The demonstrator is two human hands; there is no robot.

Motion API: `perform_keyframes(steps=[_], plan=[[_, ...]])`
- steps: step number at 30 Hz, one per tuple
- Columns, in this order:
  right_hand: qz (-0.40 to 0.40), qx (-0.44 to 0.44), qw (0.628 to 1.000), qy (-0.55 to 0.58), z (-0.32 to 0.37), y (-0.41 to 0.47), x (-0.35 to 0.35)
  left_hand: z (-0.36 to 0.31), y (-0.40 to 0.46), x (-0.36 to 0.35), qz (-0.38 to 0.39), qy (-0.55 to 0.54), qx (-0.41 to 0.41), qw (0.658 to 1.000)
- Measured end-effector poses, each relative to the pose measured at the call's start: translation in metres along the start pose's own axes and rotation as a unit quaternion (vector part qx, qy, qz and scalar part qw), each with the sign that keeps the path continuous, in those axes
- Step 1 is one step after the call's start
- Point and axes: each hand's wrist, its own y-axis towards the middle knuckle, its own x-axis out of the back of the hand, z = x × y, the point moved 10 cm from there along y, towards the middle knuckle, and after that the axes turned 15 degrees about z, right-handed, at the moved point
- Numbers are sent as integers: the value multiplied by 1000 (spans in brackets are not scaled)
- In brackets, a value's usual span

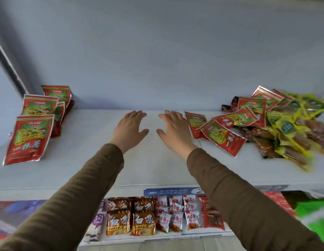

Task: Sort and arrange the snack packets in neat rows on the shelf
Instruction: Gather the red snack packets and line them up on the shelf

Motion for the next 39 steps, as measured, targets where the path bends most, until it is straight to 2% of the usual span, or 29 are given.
perform_keyframes(steps=[6,13,20,27,31,34,36,39], plan=[[10,-8,1000,-12,-80,-36,18,-85,16,-36,15,-15,-7,1000],[11,-36,999,-18,-143,-50,30,-138,48,-58,38,-28,-27,999],[25,-93,995,-26,-204,-56,32,-159,85,-86,66,-138,-23,988],[59,-143,984,-89,-268,-58,38,-171,110,-128,100,-289,29,952],[113,-182,967,-134,-306,-52,41,-183,125,-137,80,-277,61,956],[164,-172,961,-144,-323,-45,32,-196,136,-141,60,-257,78,961],[197,-162,960,-113,-332,-43,25,-203,142,-143,44,-289,93,952],[214,-141,963,-83,-340,-40,20,-208,146,-150,42,-367,135,919]])
